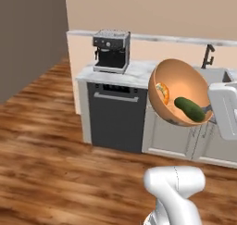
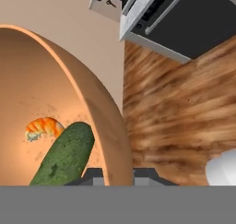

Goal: The microwave is finished heating the shrimp and cucumber. Take the bowl containing the food and place it on the dining counter.

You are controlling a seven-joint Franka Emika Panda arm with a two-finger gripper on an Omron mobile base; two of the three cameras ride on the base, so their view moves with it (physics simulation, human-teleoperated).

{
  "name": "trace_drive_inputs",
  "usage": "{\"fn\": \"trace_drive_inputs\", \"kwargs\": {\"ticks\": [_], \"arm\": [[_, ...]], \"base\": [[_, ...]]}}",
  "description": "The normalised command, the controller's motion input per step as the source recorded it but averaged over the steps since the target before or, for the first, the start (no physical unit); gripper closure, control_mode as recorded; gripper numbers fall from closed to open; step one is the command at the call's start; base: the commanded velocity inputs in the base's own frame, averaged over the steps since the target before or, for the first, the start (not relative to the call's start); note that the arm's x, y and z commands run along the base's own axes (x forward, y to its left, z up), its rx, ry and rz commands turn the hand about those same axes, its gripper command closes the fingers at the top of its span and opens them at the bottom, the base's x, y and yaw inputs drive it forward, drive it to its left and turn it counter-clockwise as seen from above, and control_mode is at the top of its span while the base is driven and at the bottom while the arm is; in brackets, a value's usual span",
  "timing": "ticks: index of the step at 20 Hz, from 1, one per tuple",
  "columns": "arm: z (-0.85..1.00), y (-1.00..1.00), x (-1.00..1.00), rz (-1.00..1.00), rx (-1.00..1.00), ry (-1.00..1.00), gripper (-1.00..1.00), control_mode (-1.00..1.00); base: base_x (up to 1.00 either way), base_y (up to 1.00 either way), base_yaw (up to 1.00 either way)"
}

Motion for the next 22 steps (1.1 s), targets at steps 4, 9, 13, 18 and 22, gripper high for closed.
{"fn": "trace_drive_inputs", "kwargs": {"ticks": [4, 9, 13, 18, 22], "arm": [[0.0, 0.0, 0.0, 0.0, 0.0, 0.0, 1.0, 1.0], [0.0, 0.0, 0.0, 0.0, 0.0, 0.0, 1.0, 1.0], [0.0, 0.0, 0.0, 0.0, 0.0, 0.0, 1.0, 1.0], [0.0, 0.0, 0.0, 0.0, 0.0, 0.0, 1.0, 1.0], [0.0, 0.0, 0.0, 0.0, 0.0, 0.0, 1.0, 1.0]], "base": [[1.0, 1.0, 0.0], [1.0, 1.0, 0.0], [1.0, 1.0, 0.0], [1.0, 1.0, -0.02], [1.0, 1.0, -0.09]]}}
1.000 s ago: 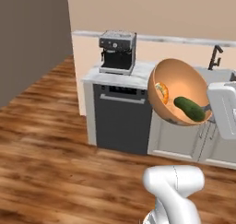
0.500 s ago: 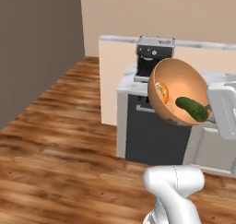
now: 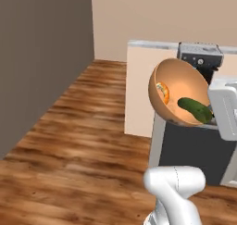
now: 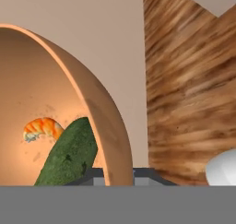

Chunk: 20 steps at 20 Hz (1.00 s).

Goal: The microwave is finished heating the shrimp and cucumber. Take the bowl containing the food and place it on the dining counter.

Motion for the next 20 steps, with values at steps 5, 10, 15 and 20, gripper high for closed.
{"fn": "trace_drive_inputs", "kwargs": {"ticks": [5, 10, 15, 20], "arm": [[0.0, 0.0, 0.0, 0.0, 0.0, 0.0, 1.0, 1.0], [0.0, 0.0, 0.0, 0.0, 0.0, 0.0, 1.0, 1.0], [0.0, 0.0, 0.0, 0.0, 0.0, 0.0, 1.0, 1.0], [0.0, 0.0, 0.0, 0.0, 0.0, 0.0, 1.0, 1.0]], "base": [[1.0, 1.0, -0.25], [1.0, 1.0, -0.4], [1.0, 1.0, -0.41], [1.0, 1.0, -0.4]]}}
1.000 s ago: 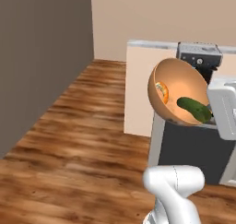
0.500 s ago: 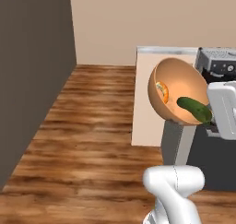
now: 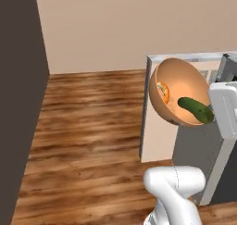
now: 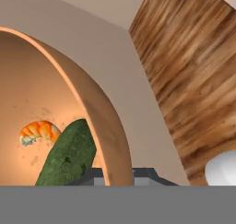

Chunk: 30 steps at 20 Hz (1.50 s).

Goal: The microwave is finished heating the shrimp and cucumber. Take the bowl containing the food and place it on the dining counter.

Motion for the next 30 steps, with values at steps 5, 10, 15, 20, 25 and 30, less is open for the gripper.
{"fn": "trace_drive_inputs", "kwargs": {"ticks": [5, 10, 15, 20, 25, 30], "arm": [[0.0, 0.0, 0.0, 0.0, 0.0, 0.0, 1.0, 1.0], [0.0, 0.0, 0.0, 0.0, 0.0, 0.0, 1.0, 1.0], [0.0, 0.0, 0.0, 0.0, 0.0, 0.0, 1.0, 1.0], [0.0, 0.0, 0.0, 0.0, 0.0, 0.0, 1.0, 1.0], [0.0, 0.0, 0.0, 0.0, 0.0, 0.0, 1.0, 1.0], [0.0, 0.0, 0.0, 0.0, 0.0, 0.0, 1.0, 1.0]], "base": [[1.0, 1.0, -0.39], [1.0, 1.0, -0.43], [1.0, 0.99, -0.53], [1.0, 0.94, -0.6], [1.0, 0.94, -0.59], [1.0, 0.95, -0.58]]}}
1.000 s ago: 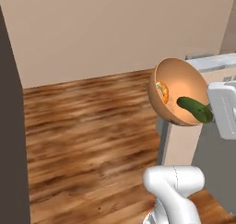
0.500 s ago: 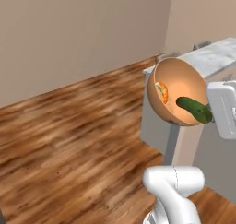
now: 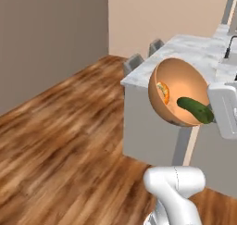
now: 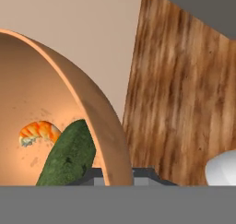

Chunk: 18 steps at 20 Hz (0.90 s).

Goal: The microwave is finished heating the shrimp and cucumber. Take the bowl containing the food and place it on the dining counter.

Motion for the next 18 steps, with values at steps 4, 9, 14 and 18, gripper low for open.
{"fn": "trace_drive_inputs", "kwargs": {"ticks": [4, 9, 14, 18], "arm": [[0.0, 0.0, 0.0, 0.0, 0.0, 0.0, 1.0, 1.0], [0.0, 0.0, 0.0, 0.0, 0.0, 0.0, 1.0, 1.0], [0.0, 0.0, 0.0, 0.0, 0.0, 0.0, 1.0, 1.0], [0.0, 0.0, 0.0, 0.0, 0.0, 0.0, 1.0, 1.0]], "base": [[1.0, 0.94, -0.6], [1.0, 0.94, -0.61], [0.87, 0.8, -0.7], [0.81, 0.61, -0.7]]}}
